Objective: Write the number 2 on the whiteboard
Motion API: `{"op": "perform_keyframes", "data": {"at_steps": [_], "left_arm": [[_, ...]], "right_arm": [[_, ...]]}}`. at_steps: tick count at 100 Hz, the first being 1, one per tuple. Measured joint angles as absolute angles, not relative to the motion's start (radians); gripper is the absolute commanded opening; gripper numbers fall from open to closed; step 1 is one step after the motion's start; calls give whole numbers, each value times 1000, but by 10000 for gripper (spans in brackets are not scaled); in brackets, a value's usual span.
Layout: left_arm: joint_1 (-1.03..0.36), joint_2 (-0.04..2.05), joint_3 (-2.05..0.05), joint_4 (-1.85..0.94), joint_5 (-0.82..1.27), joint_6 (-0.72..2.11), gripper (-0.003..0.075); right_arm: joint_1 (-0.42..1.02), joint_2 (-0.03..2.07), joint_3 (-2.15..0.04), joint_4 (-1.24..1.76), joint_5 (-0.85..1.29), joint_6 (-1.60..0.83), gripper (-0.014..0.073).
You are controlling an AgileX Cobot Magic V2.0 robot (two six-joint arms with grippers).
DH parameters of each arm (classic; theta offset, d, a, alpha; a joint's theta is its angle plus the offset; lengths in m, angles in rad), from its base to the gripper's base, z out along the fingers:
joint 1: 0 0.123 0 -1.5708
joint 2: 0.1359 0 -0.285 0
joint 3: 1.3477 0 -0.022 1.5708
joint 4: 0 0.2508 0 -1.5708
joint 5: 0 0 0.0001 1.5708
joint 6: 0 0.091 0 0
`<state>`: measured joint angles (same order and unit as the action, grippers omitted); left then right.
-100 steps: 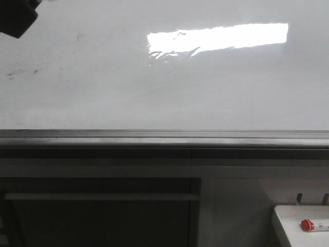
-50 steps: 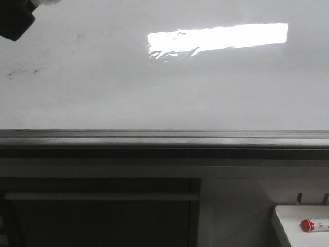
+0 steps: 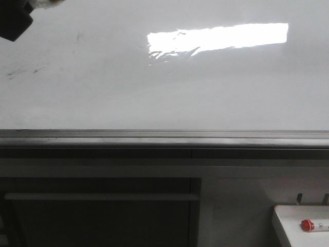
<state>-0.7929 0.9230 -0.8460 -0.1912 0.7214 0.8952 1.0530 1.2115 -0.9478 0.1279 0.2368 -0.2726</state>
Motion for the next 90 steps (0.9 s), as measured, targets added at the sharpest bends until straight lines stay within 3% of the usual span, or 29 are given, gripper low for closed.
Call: {"op": "perform_keyframes", "data": {"at_steps": [11,19,41,48,90], "left_arm": [[-793,923,-846,-184,715,895,-19],[-793,923,-846,-180,708,895,6],[-793,912,-846,-188,667,841,301],[-793,887,-846,-192,656,811,359],[-762,527,-846,-193,543,588,360]], "right_arm": [[1053,1212,-948,128,237,-273,-59],[1053,1212,-949,128,233,-273,-78],[1053,1212,-949,128,221,-273,-78],[1049,1212,-949,128,221,-273,-78],[962,1212,-950,111,226,-273,-78]]}}
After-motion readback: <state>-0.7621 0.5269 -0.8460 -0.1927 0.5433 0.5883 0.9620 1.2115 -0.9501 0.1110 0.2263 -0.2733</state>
